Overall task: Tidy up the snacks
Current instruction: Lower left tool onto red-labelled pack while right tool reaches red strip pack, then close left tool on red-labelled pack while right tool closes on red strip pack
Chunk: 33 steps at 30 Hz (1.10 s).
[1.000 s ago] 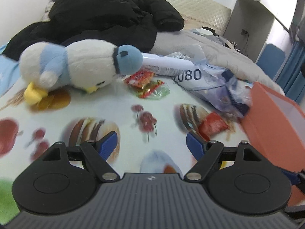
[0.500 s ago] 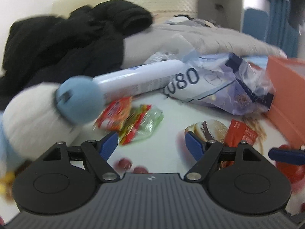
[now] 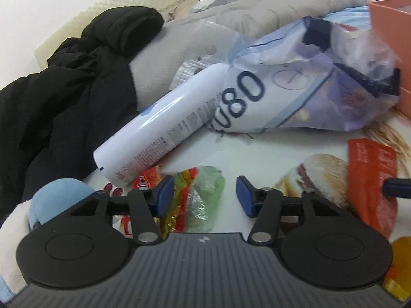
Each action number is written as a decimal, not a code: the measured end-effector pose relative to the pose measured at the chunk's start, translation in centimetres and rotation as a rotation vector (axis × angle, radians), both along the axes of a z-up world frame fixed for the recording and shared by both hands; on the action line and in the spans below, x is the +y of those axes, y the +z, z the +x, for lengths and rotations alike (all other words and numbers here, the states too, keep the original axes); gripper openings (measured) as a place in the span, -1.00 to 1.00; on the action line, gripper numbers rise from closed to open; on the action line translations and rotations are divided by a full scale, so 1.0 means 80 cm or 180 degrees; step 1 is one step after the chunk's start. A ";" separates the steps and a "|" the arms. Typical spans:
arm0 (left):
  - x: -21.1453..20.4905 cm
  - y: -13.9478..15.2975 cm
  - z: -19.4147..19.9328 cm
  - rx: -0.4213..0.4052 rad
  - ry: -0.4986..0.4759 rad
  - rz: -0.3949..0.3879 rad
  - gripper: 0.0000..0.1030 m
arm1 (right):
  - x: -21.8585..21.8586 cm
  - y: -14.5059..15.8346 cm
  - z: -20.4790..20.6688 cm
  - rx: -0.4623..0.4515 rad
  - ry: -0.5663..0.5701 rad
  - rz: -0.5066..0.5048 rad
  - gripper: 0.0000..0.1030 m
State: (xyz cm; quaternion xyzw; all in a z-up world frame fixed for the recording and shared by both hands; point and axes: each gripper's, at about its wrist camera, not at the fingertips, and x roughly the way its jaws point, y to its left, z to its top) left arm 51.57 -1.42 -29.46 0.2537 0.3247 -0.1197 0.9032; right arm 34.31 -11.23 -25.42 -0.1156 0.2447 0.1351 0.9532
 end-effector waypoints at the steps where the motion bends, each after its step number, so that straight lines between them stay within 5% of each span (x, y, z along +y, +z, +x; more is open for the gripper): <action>1: 0.000 0.001 0.003 0.0042 0.0026 -0.0001 -0.18 | 0.000 -0.001 0.002 0.0025 -0.0011 -0.0021 0.22; 6: -0.001 -0.002 0.003 0.0067 0.0039 0.0054 -0.54 | 0.002 -0.002 0.001 -0.0004 -0.0079 -0.0120 -0.18; 8: 0.000 -0.002 0.003 0.0127 0.0054 0.0006 -0.90 | 0.003 -0.002 -0.001 -0.0030 -0.0108 -0.0171 -0.25; 18: 0.006 0.016 -0.047 0.0230 0.0119 -0.0348 -0.94 | -0.007 0.005 -0.037 -0.0035 -0.0189 -0.0208 -0.34; 33: 0.017 0.048 -0.213 0.0284 0.0250 -0.0892 -0.94 | -0.011 0.006 -0.159 0.0083 -0.0018 -0.0357 -0.35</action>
